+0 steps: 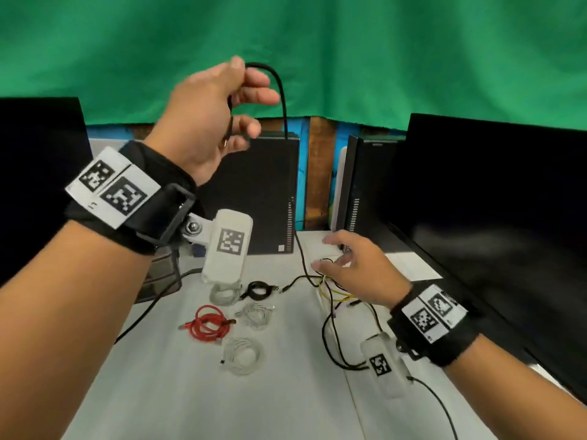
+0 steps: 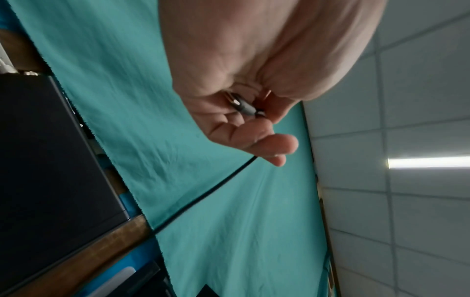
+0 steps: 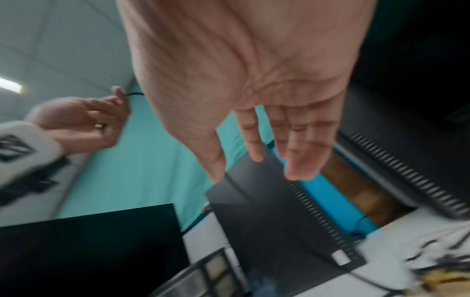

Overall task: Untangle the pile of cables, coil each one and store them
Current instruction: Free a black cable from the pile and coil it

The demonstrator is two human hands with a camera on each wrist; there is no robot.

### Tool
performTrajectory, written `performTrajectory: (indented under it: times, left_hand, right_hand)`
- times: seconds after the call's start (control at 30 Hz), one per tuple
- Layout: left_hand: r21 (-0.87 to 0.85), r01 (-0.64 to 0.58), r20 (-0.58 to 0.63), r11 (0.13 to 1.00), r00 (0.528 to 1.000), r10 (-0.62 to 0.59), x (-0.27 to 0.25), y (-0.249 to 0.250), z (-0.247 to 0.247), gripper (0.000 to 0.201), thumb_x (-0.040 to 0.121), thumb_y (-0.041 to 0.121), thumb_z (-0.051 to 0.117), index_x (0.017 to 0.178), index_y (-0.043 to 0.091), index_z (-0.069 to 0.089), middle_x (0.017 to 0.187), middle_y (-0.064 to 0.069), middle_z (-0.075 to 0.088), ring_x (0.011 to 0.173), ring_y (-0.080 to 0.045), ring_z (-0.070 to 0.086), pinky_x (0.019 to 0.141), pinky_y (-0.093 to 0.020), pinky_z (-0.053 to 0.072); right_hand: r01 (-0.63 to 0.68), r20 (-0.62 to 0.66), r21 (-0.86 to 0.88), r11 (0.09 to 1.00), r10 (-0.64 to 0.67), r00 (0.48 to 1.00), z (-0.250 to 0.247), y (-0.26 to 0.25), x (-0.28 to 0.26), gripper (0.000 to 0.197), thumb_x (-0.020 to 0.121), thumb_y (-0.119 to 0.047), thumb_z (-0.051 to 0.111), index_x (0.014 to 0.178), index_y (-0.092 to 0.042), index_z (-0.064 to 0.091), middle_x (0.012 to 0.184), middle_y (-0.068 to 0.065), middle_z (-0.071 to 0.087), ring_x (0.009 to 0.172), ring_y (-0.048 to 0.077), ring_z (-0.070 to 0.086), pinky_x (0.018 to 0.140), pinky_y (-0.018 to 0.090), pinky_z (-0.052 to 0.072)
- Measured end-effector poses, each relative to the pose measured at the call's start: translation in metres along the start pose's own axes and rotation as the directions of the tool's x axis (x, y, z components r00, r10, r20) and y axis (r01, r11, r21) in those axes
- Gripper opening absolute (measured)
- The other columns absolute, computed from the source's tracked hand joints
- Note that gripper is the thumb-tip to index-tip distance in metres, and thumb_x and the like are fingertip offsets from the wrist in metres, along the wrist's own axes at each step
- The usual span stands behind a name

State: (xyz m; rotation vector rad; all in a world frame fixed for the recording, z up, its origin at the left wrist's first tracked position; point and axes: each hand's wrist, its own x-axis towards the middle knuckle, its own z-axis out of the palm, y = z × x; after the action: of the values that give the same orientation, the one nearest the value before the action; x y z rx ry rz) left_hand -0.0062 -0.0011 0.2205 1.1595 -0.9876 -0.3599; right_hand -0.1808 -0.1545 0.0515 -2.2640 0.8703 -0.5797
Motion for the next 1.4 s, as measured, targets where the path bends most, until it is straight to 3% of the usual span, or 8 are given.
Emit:
performTrajectory:
  times: [0.2,0.3,0.43,0.6,0.8,1.0,1.17,1.4]
  left_hand:
    - [0.012,0.073,0.183,0.997,0.980,-0.074,-0.009,-0.008,0.010,0.032,0.105,0.038,0.043,0.082,0.020,0.057,0.058,0.008,0.052,0.039,-0.007,0.033,0.041,-0.018,0.019]
    - [-0.075,0.165,0.290,0.983,0.947,-0.137,-0.022,-0.014,0.018,0.038,0.104,0.041,0.043,0.074,0.019,0.050,0.046,0.009,0.030,0.033,-0.004,0.021,0.039,-0.019,0.010]
    - [-0.304,0.264,0.228,0.915,0.953,-0.200,-0.042,-0.030,0.016,0.037,0.105,0.040,0.039,0.084,0.014,0.056,0.048,0.008,0.029,0.035,-0.004,0.024,0.034,-0.016,0.020]
    - [-0.422,0.307,0.109,0.853,0.951,-0.289,-0.069,-0.089,0.015,0.039,0.107,0.031,0.038,0.108,0.004,0.066,0.081,-0.005,0.072,0.084,-0.018,0.073,0.080,-0.029,0.058]
    - [0.276,0.081,0.165,0.958,0.978,-0.130,-0.087,-0.153,0.000,0.036,0.098,0.039,0.044,0.102,0.017,0.073,0.101,-0.002,0.077,0.101,-0.010,0.071,0.095,-0.027,0.050]
    - [0.305,0.260,0.604,0.916,0.691,-0.398,-0.118,-0.164,0.016,0.045,0.107,0.032,0.040,0.097,0.004,0.073,0.067,-0.011,0.070,0.065,-0.015,0.063,0.079,-0.025,0.049]
    - [-0.146,0.483,0.531,0.863,0.775,-0.344,-0.121,-0.139,0.035,0.043,0.095,0.031,0.044,0.100,-0.001,0.074,0.059,-0.011,0.060,0.055,-0.023,0.064,0.083,-0.037,0.058]
    - [-0.527,0.497,0.326,0.689,0.867,-0.376,-0.116,-0.132,0.050,0.040,0.093,0.025,0.046,0.101,0.000,0.077,0.075,-0.012,0.071,0.078,-0.026,0.075,0.074,-0.030,0.061]
  right_hand:
    - [0.344,-0.247,0.444,0.827,-0.256,0.935,-0.018,-0.081,0.015,0.073,0.092,-0.026,0.071,0.151,-0.033,0.029,0.145,0.001,0.050,0.086,0.022,0.072,0.069,0.033,0.061]
    - [0.487,-0.313,0.475,0.733,-0.377,0.872,-0.024,-0.110,0.022,0.019,0.102,-0.014,0.056,0.121,-0.015,0.059,0.088,0.000,0.070,0.063,0.008,0.064,0.055,0.023,0.047]
    - [0.474,-0.286,0.396,0.786,-0.385,0.878,0.011,-0.089,0.007,0.021,0.105,-0.019,0.050,0.097,-0.019,0.070,0.056,0.001,0.054,0.054,0.011,0.049,0.059,0.029,0.044]
    - [0.251,0.054,0.470,0.846,-0.311,0.949,0.056,-0.052,-0.035,0.029,0.108,-0.025,0.041,0.097,-0.029,0.067,0.052,-0.002,0.044,0.043,0.004,0.038,0.044,0.020,0.037]
    - [0.265,0.240,0.362,0.894,-0.364,0.900,0.048,-0.012,-0.068,0.023,0.106,-0.021,0.047,0.102,-0.015,0.070,0.055,-0.015,0.040,0.055,0.005,0.035,0.054,0.018,0.032]
    - [0.294,-0.005,0.415,0.861,-0.322,0.947,0.012,0.017,-0.067,0.015,0.094,-0.024,0.067,0.083,-0.018,0.076,0.068,0.009,0.061,0.061,0.019,0.048,0.059,0.030,0.041]
    - [0.228,-0.135,0.522,0.822,-0.185,0.974,0.016,0.042,-0.063,0.022,0.098,-0.029,0.060,0.105,-0.020,0.079,0.059,-0.005,0.047,0.056,0.009,0.041,0.052,0.017,0.035]
    - [0.178,0.115,0.414,0.893,-0.245,0.963,0.048,0.039,-0.070,0.027,0.105,-0.031,0.047,0.107,-0.040,0.073,0.059,-0.004,0.056,0.059,0.007,0.048,0.063,0.022,0.040]
